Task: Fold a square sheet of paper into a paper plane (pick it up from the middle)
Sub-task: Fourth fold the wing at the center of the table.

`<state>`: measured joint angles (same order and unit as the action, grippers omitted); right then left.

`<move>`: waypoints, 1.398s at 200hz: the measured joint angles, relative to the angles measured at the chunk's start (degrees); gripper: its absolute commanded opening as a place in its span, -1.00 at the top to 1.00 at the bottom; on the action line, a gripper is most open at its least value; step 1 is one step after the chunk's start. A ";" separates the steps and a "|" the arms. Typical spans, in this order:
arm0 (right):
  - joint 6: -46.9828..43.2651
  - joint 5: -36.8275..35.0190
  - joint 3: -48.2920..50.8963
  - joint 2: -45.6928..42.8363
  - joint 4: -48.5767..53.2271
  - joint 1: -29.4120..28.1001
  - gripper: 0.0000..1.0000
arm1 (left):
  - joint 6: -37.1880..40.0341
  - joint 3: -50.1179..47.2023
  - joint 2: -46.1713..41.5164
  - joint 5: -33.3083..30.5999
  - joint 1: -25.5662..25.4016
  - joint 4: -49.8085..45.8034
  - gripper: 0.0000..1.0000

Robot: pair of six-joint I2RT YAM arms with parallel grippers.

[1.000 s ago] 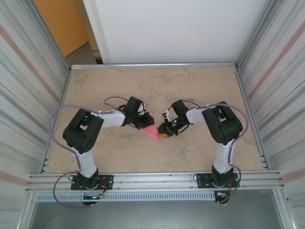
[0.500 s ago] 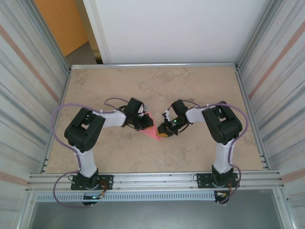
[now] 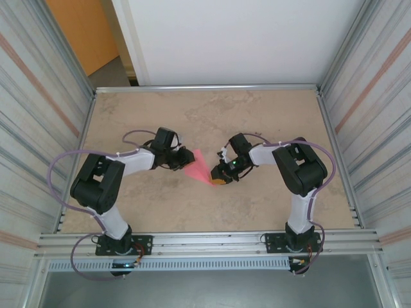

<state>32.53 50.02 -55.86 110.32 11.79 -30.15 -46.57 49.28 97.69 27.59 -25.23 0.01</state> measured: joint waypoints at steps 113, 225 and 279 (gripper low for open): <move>-5.11 -16.55 -3.26 -4.63 1.60 -5.73 0.00 | -1.73 -1.70 2.62 -0.63 0.00 -1.88 0.75; -22.62 -33.64 -8.94 -5.97 -0.24 -13.77 0.07 | -1.70 -0.94 2.84 -0.66 0.00 -3.48 0.78; -26.84 -35.08 -9.20 -2.38 -1.33 -13.88 0.25 | -1.68 -0.68 3.04 -0.48 0.00 -3.69 0.78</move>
<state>5.69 14.94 -65.06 107.94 10.46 -44.03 -48.25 48.60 100.73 27.11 -25.23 -3.68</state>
